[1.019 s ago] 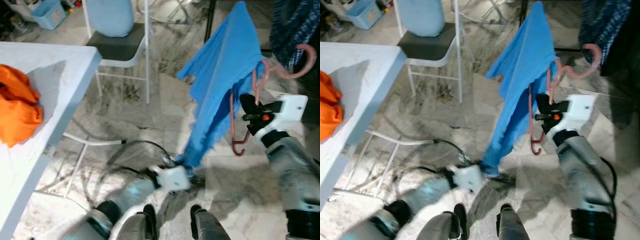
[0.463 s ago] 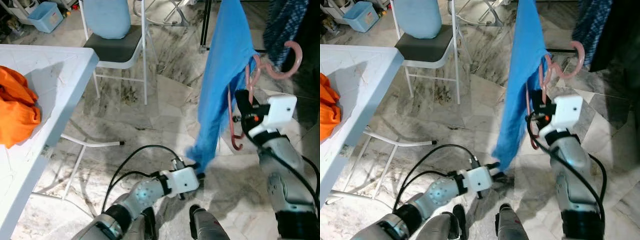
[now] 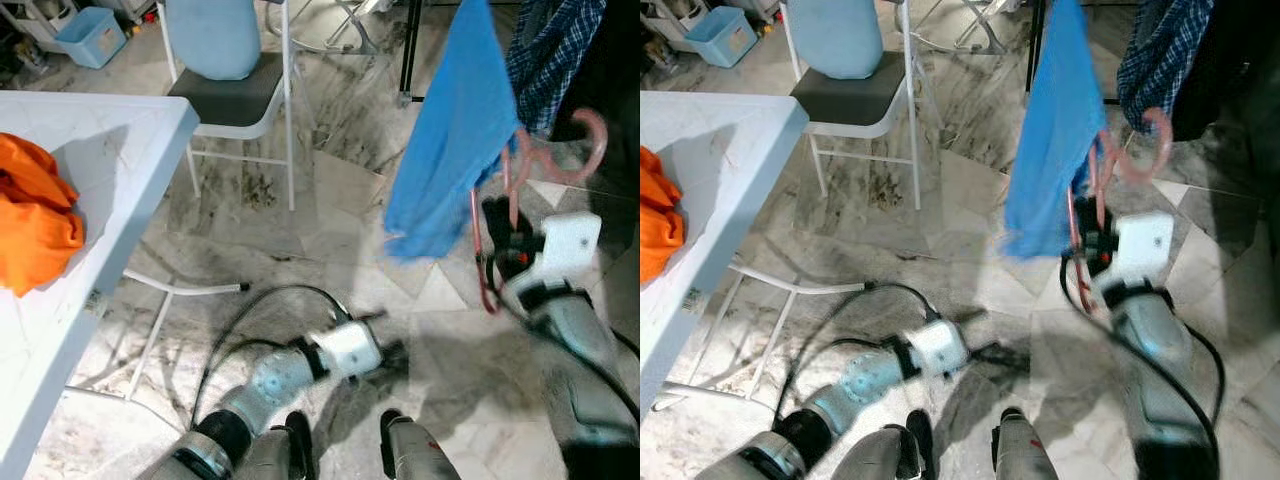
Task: Hang hanger
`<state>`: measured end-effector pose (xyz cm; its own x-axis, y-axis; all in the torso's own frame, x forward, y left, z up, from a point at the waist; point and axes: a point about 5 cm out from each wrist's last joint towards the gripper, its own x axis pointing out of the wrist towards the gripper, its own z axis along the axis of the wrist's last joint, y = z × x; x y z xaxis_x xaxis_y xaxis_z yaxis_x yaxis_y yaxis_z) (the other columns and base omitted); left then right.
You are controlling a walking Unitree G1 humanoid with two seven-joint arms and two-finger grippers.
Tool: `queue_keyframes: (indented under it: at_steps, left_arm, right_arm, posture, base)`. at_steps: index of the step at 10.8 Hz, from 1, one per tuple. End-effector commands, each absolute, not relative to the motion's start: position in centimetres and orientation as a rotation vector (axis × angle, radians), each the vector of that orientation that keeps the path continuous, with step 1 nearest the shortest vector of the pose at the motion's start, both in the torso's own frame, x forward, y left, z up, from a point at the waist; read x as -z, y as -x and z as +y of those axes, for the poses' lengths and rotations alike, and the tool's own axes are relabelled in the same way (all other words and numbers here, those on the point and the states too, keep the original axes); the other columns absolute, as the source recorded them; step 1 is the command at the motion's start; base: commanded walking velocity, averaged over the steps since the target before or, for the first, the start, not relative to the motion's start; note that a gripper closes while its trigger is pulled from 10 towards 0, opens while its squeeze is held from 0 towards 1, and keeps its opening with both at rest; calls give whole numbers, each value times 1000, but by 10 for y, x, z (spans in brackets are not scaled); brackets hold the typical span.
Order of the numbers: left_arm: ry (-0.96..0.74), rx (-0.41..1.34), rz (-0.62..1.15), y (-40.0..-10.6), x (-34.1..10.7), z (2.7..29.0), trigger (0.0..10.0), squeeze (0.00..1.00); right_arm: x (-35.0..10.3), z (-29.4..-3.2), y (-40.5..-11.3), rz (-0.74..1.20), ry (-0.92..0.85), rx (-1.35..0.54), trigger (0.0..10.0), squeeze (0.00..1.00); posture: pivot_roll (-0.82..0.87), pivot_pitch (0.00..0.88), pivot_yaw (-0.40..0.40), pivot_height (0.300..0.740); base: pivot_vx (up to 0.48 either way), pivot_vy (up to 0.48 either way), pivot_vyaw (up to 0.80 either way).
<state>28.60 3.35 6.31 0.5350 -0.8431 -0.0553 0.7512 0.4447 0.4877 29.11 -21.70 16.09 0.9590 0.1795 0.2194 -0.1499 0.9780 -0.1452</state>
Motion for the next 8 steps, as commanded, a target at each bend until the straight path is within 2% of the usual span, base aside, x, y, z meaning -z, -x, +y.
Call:
queue_keyframes:
  at_steps: [1, 3, 5, 8]
  left_arm:
    - [-489, 902, -223, -299, -72, 47, 10000, 1000]
    - [-528, 829, -275, -319, -94, 64, 10000, 1000]
    - [-734, 835, -388, -338, -126, 89, 10000, 1000]
    - [-967, 893, -465, -352, -154, 99, 10000, 1000]
  right_arm:
    - [-155, -215, -283, -228, 161, -220, 10000, 0]
    - [-145, -228, -272, -183, 200, -245, 10000, 0]
    - [-136, -242, -255, -93, 271, -399, 10000, 0]
    - [-134, -239, -238, 13, 316, -638, 10000, 0]
  posture:
    - [-242, 257, 111, 740]
    - [-240, 257, 106, 740]
    - [-244, 258, 115, 740]
    - [-262, 267, 145, 740]
  base:
    - [0, 0, 0]
    - [0, 0, 0]
    - [0, 0, 0]
    - [0, 0, 0]
